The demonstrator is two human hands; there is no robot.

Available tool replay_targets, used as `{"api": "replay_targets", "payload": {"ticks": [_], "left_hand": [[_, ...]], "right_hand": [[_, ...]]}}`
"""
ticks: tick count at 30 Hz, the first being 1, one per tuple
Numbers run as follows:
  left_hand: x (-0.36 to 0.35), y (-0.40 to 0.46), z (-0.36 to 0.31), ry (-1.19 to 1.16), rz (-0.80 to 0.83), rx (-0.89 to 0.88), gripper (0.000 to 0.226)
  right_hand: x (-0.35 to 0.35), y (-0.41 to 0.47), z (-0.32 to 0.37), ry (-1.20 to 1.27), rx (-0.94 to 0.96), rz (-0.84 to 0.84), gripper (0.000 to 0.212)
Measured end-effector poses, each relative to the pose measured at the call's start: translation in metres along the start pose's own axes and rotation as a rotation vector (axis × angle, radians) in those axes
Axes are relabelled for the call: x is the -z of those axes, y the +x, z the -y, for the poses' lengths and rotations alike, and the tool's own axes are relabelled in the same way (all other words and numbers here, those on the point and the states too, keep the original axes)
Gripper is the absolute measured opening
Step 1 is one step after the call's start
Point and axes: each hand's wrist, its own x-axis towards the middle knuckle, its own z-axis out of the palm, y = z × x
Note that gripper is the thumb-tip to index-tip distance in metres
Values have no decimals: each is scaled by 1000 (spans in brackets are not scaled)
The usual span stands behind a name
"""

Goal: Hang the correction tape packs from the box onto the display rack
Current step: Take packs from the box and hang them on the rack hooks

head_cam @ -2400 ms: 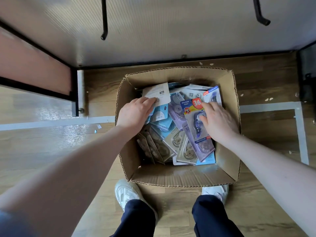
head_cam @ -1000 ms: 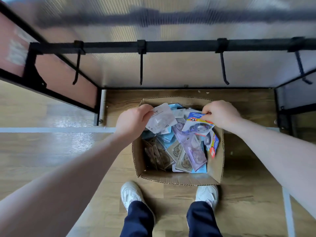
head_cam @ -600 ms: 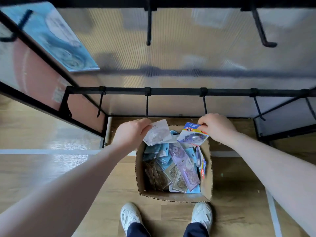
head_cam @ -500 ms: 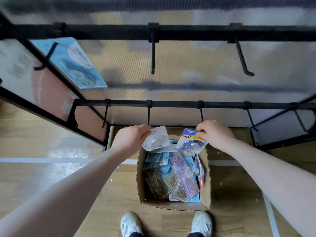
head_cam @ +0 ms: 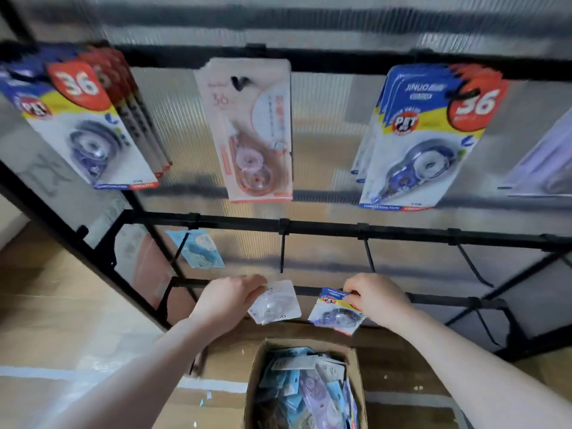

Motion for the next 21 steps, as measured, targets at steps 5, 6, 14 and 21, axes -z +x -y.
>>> {"api": "replay_targets", "payload": {"ticks": [5, 6, 14, 21], "left_hand": [[43, -3, -9, 33, -63, -32, 27], [50, -5, -9, 32, -82, -37, 27], [104, -4, -5, 41, -152, -79, 49], [158, 13, -12, 170, -303, -167, 17]], "right_hand": [[25, -21, 17, -19, 37, -22, 23], [32, -23, 21, -10, 44, -24, 23], [103, -27, 39, -34, 73, -86, 23], [158, -34, 47, 24, 124, -206, 25]]}}
